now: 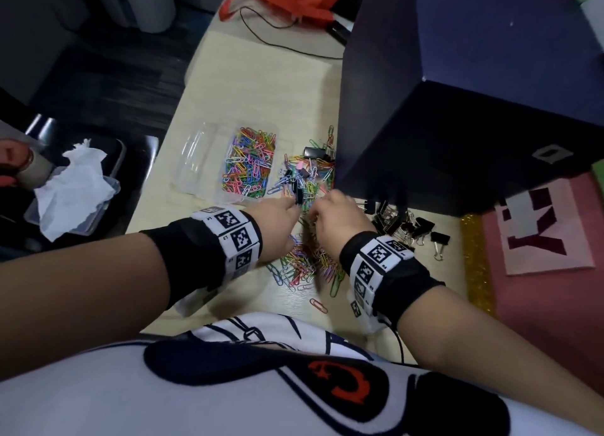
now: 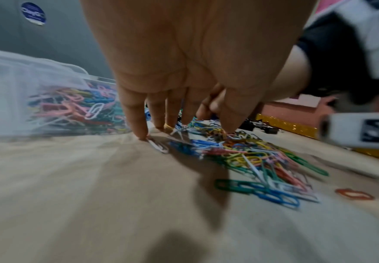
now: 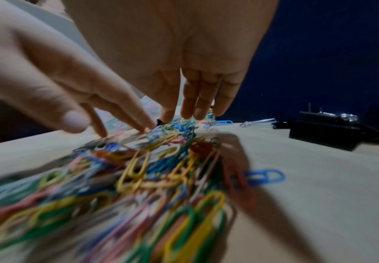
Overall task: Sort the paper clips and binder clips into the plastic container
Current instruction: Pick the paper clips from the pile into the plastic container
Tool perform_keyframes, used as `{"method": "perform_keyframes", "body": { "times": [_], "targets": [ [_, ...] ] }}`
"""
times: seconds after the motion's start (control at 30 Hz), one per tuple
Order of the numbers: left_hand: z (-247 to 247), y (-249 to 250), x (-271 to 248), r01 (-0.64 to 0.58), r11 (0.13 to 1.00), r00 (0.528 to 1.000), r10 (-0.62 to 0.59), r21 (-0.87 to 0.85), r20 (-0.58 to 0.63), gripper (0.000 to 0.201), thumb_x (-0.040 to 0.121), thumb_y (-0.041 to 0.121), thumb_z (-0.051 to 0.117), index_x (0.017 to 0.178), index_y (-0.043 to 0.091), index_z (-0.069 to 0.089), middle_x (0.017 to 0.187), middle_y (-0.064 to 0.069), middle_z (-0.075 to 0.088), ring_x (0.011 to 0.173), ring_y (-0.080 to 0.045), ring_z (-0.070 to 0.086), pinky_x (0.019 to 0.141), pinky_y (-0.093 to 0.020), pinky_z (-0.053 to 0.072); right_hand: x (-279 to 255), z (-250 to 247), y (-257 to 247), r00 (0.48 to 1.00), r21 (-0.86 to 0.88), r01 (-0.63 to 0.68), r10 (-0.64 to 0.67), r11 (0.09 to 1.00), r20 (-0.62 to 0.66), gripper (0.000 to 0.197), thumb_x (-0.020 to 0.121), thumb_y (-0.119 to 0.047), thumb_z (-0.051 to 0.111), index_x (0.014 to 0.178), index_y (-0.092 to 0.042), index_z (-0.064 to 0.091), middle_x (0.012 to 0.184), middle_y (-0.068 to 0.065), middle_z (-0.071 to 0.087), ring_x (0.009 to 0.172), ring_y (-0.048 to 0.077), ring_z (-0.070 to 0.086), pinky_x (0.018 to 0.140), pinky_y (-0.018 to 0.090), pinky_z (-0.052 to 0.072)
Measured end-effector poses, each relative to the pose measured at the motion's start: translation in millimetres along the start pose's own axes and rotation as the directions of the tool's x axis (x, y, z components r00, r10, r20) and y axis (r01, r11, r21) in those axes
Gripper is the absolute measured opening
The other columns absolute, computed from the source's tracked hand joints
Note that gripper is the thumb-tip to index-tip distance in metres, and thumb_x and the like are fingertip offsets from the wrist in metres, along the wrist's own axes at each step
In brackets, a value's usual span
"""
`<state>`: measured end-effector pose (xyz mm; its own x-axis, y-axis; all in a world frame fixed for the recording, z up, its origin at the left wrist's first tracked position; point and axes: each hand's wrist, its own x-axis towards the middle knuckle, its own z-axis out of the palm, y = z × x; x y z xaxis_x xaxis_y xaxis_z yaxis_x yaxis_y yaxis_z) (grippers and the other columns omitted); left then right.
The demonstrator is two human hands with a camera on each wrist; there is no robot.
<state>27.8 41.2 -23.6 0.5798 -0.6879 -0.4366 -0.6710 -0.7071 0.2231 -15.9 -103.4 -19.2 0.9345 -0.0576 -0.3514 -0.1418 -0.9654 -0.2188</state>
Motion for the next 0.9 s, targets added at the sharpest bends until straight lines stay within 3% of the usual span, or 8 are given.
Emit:
{"method": "perform_keyframes", "body": {
  "times": [0.1, 0.27, 0.37, 0.47, 0.57, 0.7, 0.8, 0.9],
  "targets": [
    [3.8, 3.6, -2.7, -0.043, 0.998, 0.999, 0.044, 0.038, -0.021, 0.052, 0.089, 0.035, 0.052, 0.136, 0.012, 0.044, 0.135, -0.007, 0.045, 0.118, -0.027, 0.049, 0.098, -0.041, 0.045, 13.0, -7.7, 3.3, 0.997, 0.099, -0.033, 0.04, 0.995, -0.071, 0.041, 0.09, -0.008, 0.042, 0.129, -0.016, 0.051, 0.138, 0.006, 0.039, 0.126, 0.026, 0.038, 0.102, 0.036, 0.035],
    [2.9, 5.2, -3.1, -0.02, 0.999, 0.998, 0.022, 0.029, -0.064, 0.046, 0.087, 0.026, 0.054, 0.131, 0.012, 0.048, 0.134, -0.009, 0.04, 0.114, -0.028, 0.047, 0.093, -0.042, 0.048, 15.4, 1.5, 1.0, 0.99, -0.002, -0.029, 0.029, 1.0, 0.138, 0.076, 0.083, 0.003, 0.045, 0.152, -0.014, 0.016, 0.161, 0.002, 0.006, 0.145, 0.024, 0.014, 0.118, 0.037, 0.02],
    [-4.5, 7.4, -0.2, -0.008, 0.999, 0.993, 0.012, 0.038, -0.117, 0.045, 0.087, 0.015, 0.054, 0.131, 0.009, 0.047, 0.146, -0.012, 0.026, 0.126, -0.031, 0.038, 0.098, -0.044, 0.045, 2.3, 5.5, 1.0, 0.993, 0.011, -0.047, 0.046, 0.999, 0.107, 0.069, 0.083, -0.001, 0.042, 0.148, -0.017, 0.026, 0.151, 0.004, 0.026, 0.137, 0.026, 0.027, 0.111, 0.037, 0.03],
    [-11.4, 7.6, 4.9, -0.04, 0.993, 0.999, 0.04, 0.109, 0.003, 0.053, 0.083, 0.006, 0.057, 0.134, 0.007, 0.045, 0.148, -0.013, 0.026, 0.13, -0.033, 0.035, 0.105, -0.046, 0.04, -11.4, 8.3, 2.8, 0.992, -0.027, -0.024, 0.027, 0.999, 0.124, 0.065, 0.082, -0.002, 0.041, 0.144, -0.018, 0.033, 0.142, 0.003, 0.036, 0.129, 0.025, 0.033, 0.106, 0.038, 0.035],
    [-16.1, 7.9, 6.2, -0.071, 0.983, 0.997, 0.065, 0.169, 0.042, 0.042, 0.083, 0.003, 0.055, 0.124, 0.007, 0.051, 0.125, -0.011, 0.047, 0.113, -0.03, 0.049, 0.093, -0.04, 0.047, -13.8, 8.4, 6.3, 0.99, -0.02, -0.039, 0.042, 0.999, 0.135, 0.058, 0.085, -0.004, 0.04, 0.14, -0.02, 0.039, 0.135, 0.003, 0.041, 0.125, 0.025, 0.036, 0.104, 0.039, 0.037],
    [-20.5, 7.8, -0.3, -0.053, 0.979, 0.999, 0.053, 0.196, 0.007, 0.024, 0.087, 0.002, 0.051, 0.108, 0.009, 0.058, 0.107, -0.008, 0.05, 0.096, -0.026, 0.055, 0.073, -0.032, 0.043, -1.0, -0.5, 5.4, 0.993, 0.08, -0.111, 0.107, 0.991, 0.054, 0.044, 0.089, -0.005, 0.041, 0.13, -0.018, 0.052, 0.13, 0.006, 0.043, 0.123, 0.026, 0.042, 0.103, 0.036, 0.038],
    [-20.6, 8.3, -0.2, -0.06, 0.983, 0.997, 0.067, 0.174, -0.034, 0.04, 0.084, -0.001, 0.052, 0.123, 0.008, 0.054, 0.122, -0.01, 0.048, 0.106, -0.027, 0.053, 0.087, -0.034, 0.047, 12.0, -9.8, 1.8, 0.992, 0.195, -0.124, 0.12, 0.973, 0.035, 0.057, 0.087, 0.0, 0.043, 0.141, -0.017, 0.04, 0.146, 0.002, 0.031, 0.128, 0.025, 0.043, 0.104, 0.032, 0.035],
    [-24.0, 10.7, 4.0, -0.092, 0.981, 0.994, 0.081, 0.169, 0.07, 0.066, 0.081, 0.001, 0.058, 0.143, 0.009, 0.035, 0.143, -0.01, 0.036, 0.121, -0.031, 0.043, 0.102, -0.04, 0.042, 23.5, -16.2, -1.7, 0.976, 0.167, -0.157, 0.128, 0.973, 0.174, 0.074, 0.087, 0.002, 0.045, 0.152, -0.019, 0.017, 0.161, -0.007, 0.002, 0.141, 0.025, 0.03, 0.111, 0.032, 0.029]
  ]
}}
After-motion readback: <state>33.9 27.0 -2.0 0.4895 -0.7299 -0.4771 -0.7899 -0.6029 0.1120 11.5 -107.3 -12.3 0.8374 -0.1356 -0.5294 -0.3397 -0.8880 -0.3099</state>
